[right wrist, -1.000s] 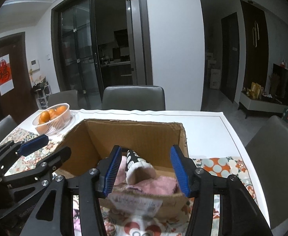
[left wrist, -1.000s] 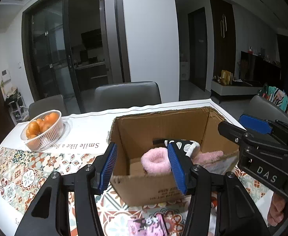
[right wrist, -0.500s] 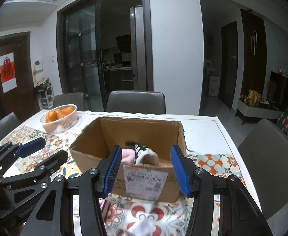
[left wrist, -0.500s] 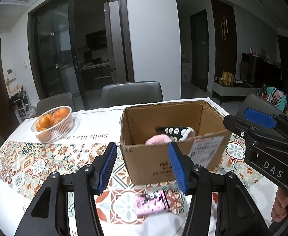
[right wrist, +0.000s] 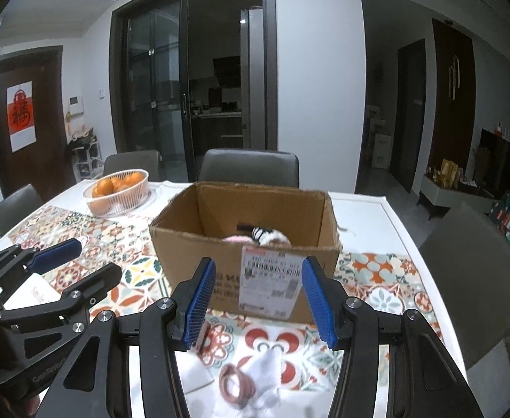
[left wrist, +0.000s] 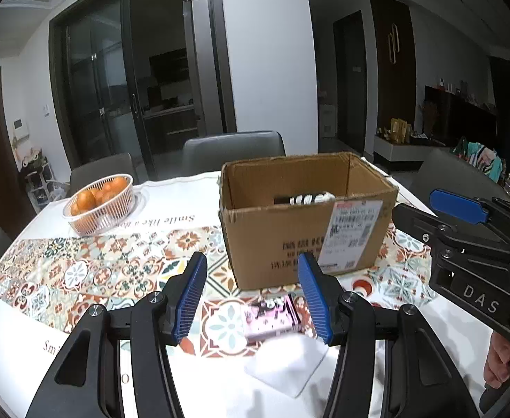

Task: Organize soft objects
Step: 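Withdraw both tools from the box back over the table, then move both tools toward the pink hair ties and white cloth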

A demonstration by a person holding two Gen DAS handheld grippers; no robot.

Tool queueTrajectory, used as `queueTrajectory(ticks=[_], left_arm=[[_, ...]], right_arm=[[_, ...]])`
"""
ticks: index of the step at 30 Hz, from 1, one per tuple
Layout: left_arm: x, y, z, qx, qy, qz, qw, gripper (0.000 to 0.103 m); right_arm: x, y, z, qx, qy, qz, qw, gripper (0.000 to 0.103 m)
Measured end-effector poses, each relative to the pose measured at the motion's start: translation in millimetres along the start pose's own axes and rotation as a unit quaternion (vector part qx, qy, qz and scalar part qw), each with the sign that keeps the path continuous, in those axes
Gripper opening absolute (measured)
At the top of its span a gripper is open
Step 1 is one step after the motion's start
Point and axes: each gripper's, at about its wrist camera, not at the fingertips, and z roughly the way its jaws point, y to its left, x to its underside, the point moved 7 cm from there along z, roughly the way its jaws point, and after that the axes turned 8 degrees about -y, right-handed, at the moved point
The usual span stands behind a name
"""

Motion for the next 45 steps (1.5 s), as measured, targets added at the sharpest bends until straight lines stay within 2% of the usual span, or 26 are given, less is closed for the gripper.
queueTrajectory(ticks=[20,33,45], left_arm=[[63.7,-12.8,-14.8,0.027,0.035,0.019,0.9988,0.054],[107.0,-16.0,10.0,0.039,0.091,0.016,0.9950,0.054],[134.2,-18.9,37.3,0.056,0.134,0.014,0.9894,0.054]], right_arm=[[72.9,6.0,-9.0,-0.010,0.085,0.017,0.996,0.053],[124.3,11.0,8.9,-0.028,0.162,0.023,0.986,0.053],[155.1,14.3,34.4,-0.038,0.212,0.012,0.976,0.053]])
